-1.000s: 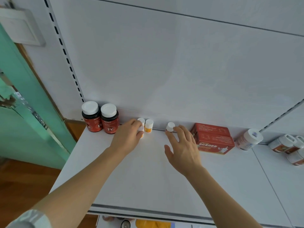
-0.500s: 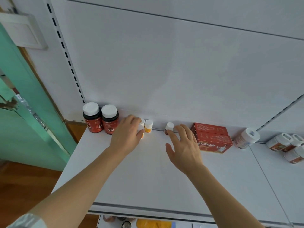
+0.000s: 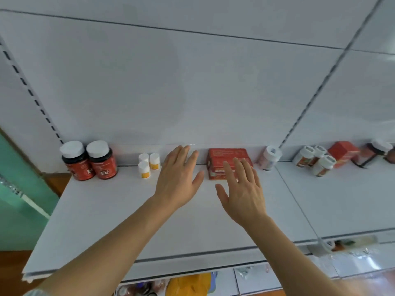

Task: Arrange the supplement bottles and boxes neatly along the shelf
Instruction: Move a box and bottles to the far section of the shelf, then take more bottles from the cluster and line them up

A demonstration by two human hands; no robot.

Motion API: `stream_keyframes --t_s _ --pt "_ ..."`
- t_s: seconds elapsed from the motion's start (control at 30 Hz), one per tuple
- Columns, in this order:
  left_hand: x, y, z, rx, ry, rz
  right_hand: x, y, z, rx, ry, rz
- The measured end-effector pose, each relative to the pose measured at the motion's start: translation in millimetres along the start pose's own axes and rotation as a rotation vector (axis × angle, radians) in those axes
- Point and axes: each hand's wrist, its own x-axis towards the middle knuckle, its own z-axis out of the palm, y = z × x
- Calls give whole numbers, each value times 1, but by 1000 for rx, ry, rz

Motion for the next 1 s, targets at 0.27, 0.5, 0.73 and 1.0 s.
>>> stream_keyframes --t_s 0.27,0.5,0.73,1.0 --pt "15 142 13 -52 -23 150 -69 115 -51 -91 10 200" --pt "19 311 46 -124 -95 254 -159 256 -109 -164 7 377" --pt "33 456 83 -182 -146 432 -229 373 -153 -199 11 586" --pt "81 592 144 -277 -182 570 -260 502 -168 -262 -7 746"
